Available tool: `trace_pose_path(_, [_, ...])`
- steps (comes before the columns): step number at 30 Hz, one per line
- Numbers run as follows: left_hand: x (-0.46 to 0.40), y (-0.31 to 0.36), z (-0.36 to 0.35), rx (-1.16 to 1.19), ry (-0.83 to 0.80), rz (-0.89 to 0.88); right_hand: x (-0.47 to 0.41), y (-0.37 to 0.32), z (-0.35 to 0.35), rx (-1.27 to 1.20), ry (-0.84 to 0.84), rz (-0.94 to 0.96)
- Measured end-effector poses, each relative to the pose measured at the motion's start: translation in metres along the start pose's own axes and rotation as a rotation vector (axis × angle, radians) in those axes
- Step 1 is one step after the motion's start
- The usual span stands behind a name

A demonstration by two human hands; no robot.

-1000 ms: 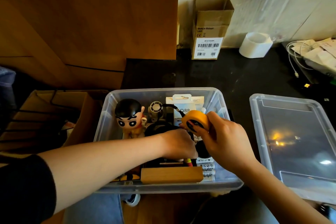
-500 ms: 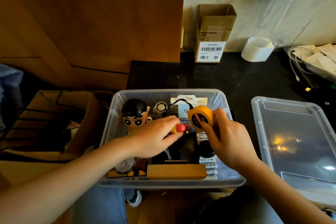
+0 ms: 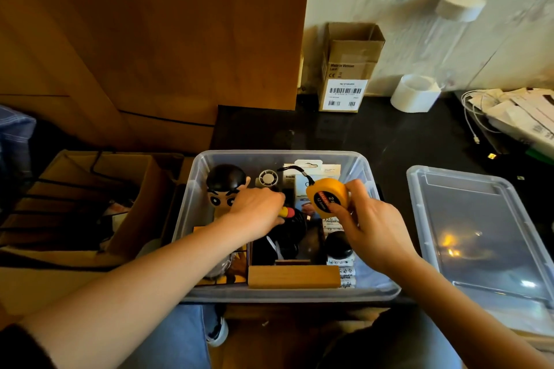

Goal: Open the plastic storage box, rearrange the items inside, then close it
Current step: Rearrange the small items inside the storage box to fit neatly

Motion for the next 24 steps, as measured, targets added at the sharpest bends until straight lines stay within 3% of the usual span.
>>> trace_pose_path(9, [0.011,-0.002,0.019,-0.168,0.085,-0.003,-0.003,-0.007,-0.006,0.23,-0.137,0.075])
trace_pose_path(16, [0.022,-0.007,0.012,-0.097,-0.07,-0.104,-0.021,-0.017,-0.022,0.199,-0.298,-0.06])
trace_pose_path(24, [0.021,-0.003,0.007,-0.115,-0.02,0.0,-0.028,-0.023,-0.057,0.387,-0.412,-0.027])
Point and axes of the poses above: each hand's wrist, its own x-axis away from the middle knuckle, its own z-axis out of the back of the hand, y = z × x, the point moved 5 cm from there along -x, towards the middle knuckle, and after that the axes turned 1 degree about -x, right-handed, at the moved point
